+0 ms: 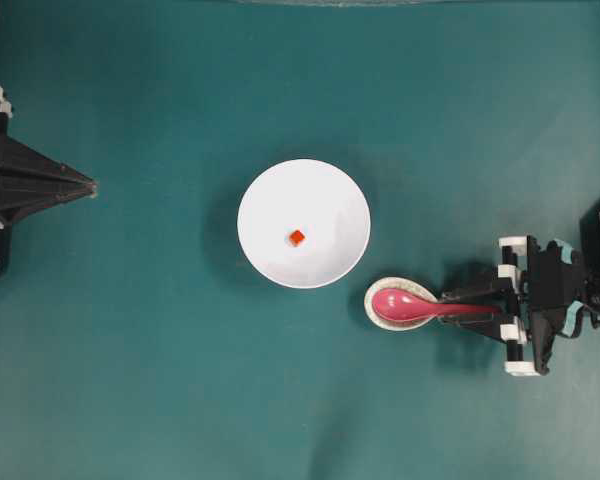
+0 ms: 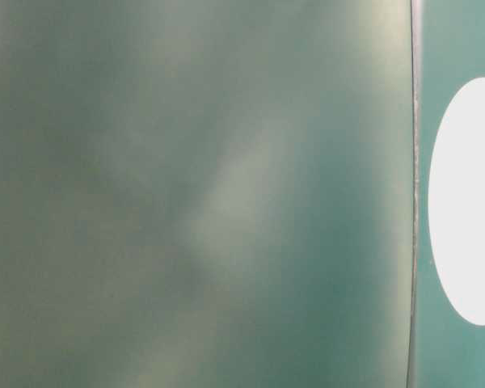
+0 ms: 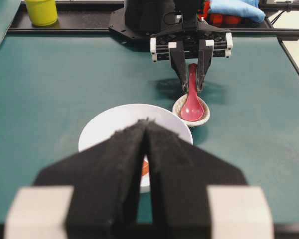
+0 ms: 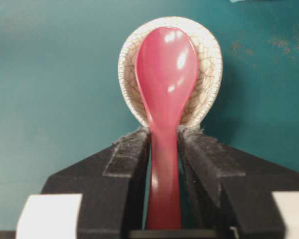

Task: Grip the spoon and scoop the red block from the bowl with right arm.
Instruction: 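Close the right gripper on the spoon handle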

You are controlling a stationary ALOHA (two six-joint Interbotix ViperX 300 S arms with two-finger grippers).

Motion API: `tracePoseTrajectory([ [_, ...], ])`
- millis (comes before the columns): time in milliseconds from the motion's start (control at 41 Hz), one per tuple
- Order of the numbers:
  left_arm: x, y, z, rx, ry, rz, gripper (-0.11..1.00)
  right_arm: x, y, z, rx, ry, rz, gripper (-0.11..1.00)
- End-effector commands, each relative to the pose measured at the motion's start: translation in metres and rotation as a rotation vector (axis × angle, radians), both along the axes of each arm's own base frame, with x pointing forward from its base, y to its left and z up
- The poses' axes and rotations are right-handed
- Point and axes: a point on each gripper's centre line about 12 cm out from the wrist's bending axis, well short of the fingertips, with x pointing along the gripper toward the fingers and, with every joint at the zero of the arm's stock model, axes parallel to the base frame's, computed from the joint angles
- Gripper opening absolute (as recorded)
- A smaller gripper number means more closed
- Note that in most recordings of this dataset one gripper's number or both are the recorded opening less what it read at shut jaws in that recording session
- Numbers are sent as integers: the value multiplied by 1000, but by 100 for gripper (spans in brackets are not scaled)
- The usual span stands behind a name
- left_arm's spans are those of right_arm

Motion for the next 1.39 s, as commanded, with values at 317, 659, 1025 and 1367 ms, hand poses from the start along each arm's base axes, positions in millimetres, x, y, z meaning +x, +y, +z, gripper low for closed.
tracePoseTrajectory([
  [317,2,0,9,2,-23,0,1,1,1,3,42,-15,-16,29],
  [659,3,0,8,2,-15,0,1,-5,-3,7,103,-18,-36,34],
  [1025,3,0,7,2,-14,0,1,-5,-2,10,107,-16,-30,47],
  [1367,3,0,7,2,-14,0,1,-6,-2,9,42,-13,-1,47],
])
